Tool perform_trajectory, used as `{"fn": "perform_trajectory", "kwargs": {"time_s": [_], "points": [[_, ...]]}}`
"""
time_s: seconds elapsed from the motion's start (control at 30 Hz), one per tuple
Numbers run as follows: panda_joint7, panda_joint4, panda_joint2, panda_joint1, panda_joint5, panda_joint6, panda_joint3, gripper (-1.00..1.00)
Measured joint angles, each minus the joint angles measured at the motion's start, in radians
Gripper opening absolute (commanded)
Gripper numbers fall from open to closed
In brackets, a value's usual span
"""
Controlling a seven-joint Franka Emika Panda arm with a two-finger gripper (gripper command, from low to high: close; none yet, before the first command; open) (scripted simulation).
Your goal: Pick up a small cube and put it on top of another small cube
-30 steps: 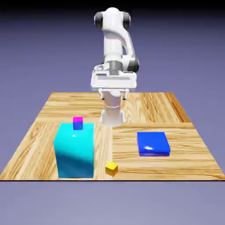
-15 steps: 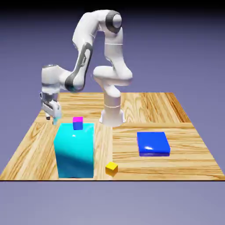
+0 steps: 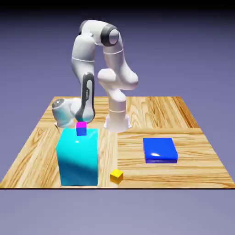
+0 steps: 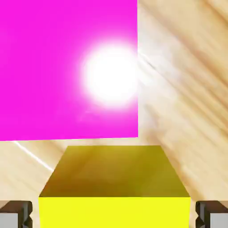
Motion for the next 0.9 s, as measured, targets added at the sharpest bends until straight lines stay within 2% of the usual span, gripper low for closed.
{"fn": "perform_trajectory", "kwargs": {"time_s": [0.23,0.37,0.6,0.67,0.8,0.83,0.9], "points": [[0.133,0.011,-0.226,0.138,-0.223,-0.221,-0.181,-1.0],[0.297,0.156,-0.182,0.008,-0.182,-0.322,-0.137,-1.0],[0.596,0.256,-0.203,-0.189,-0.097,-0.415,0.089,-1.0],[0.587,0.225,-0.22,-0.185,-0.098,-0.397,0.108,-1.0],[0.533,0.2,-0.075,-0.19,-0.024,-0.232,0.146,-1.0],[0.527,0.197,-0.061,-0.192,-0.017,-0.216,0.15,1.0],[0.528,0.197,-0.061,-0.191,-0.018,-0.216,0.15,1.0]]}}
